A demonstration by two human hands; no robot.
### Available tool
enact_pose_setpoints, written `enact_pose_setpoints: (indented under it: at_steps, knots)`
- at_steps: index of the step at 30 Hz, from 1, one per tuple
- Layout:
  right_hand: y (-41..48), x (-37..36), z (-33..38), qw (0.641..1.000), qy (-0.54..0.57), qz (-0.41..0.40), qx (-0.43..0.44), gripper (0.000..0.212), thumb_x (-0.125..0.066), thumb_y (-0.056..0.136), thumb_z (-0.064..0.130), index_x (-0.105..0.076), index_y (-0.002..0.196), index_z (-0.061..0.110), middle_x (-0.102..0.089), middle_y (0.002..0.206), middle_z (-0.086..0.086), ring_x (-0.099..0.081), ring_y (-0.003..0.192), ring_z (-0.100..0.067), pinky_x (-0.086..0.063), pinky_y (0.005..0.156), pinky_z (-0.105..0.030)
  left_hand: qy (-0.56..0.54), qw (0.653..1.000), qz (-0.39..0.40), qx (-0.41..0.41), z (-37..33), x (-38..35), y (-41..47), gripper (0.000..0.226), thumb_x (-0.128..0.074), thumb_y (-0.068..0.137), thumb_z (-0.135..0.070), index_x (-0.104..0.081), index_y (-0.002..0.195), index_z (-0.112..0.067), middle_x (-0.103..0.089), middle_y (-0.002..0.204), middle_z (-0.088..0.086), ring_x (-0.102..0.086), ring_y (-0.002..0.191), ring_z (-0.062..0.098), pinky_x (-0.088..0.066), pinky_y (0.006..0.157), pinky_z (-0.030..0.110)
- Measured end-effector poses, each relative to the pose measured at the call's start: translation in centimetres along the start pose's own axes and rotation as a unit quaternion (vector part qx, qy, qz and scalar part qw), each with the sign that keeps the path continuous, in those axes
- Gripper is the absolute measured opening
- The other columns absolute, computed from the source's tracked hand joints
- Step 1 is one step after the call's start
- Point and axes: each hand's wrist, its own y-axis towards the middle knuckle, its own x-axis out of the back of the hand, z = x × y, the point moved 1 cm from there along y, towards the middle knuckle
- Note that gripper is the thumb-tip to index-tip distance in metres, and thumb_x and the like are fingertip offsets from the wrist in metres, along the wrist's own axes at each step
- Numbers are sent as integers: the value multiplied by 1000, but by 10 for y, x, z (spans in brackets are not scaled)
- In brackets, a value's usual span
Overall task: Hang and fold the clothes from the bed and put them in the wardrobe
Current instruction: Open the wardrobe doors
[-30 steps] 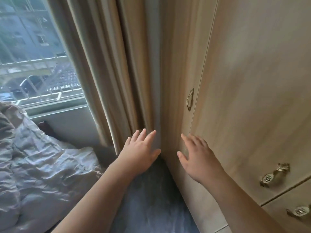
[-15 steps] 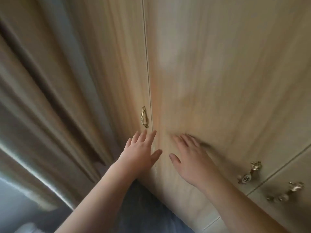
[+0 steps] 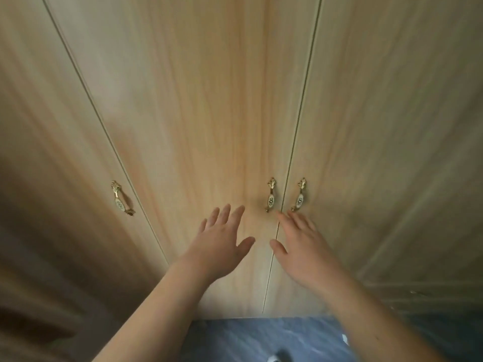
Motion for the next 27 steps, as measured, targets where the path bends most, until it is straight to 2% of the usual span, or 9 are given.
enact_pose_setpoints:
  at_steps: [6, 12, 14, 16, 18, 22, 27]
  knots:
    - [-15, 21, -45, 997, 12, -40, -59, 63, -47, 97, 44, -26, 152, 22, -37, 152, -4, -29, 141, -27, -27, 117, -39, 17, 998, -6, -54, -43, -10, 20, 74, -34, 98, -61, -2, 157, -31, -4, 167, 1, -1, 154, 25, -11, 124, 45]
    - [28, 14, -88, 989, 95, -66, -88, 58, -54, 94, 32, -37, 147, 14, -47, 145, -8, -43, 133, -28, -37, 109, -36, 33, 999, -1, -34, -58, -24, 60, 72, -37, 98, -59, -7, 157, -29, -9, 166, 1, -6, 153, 27, -14, 123, 44]
    - [50, 6, -92, 982, 148, -65, -98, 54, -56, 93, 30, -41, 143, 19, -53, 136, -5, -53, 123, -25, -43, 97, -32, 21, 999, -5, -28, -59, -30, 68, 72, -39, 98, -58, -9, 157, -29, -12, 165, -1, -8, 153, 28, -15, 123, 45]
    - [71, -4, -91, 968, 211, -57, -127, 45, -56, 93, 31, -46, 135, 22, -60, 124, -2, -61, 107, -25, -41, 81, -28, 13, 1000, -3, -19, -58, -36, 72, 71, -40, 97, -57, -10, 156, -29, -13, 165, -4, -10, 152, 28, -17, 122, 45]
    - [89, -13, -86, 945, 279, -54, -160, 38, -58, 92, 33, -49, 127, 19, -63, 113, -3, -63, 99, -26, -39, 75, -27, 4, 1000, 5, -4, -55, -41, 73, 71, -41, 98, -56, -10, 156, -30, -13, 165, -4, -10, 152, 28, -17, 122, 45]
    - [100, -24, -77, 919, 341, -66, -186, 38, -57, 88, 23, -49, 124, 15, -64, 104, -1, -64, 91, -24, -42, 74, -26, -3, 999, 24, 29, -46, -42, 66, 72, -41, 98, -55, -6, 157, -30, -13, 166, 2, -9, 153, 28, -15, 123, 44]
    - [66, -21, -73, 935, 305, -61, -168, 45, -60, 90, 21, -47, 132, 19, -63, 115, 0, -62, 100, -21, -39, 79, -24, -25, 999, 23, 14, -40, -45, 43, 72, -40, 99, -53, -7, 158, -28, -16, 165, 1, -10, 152, 25, -18, 123, 44]
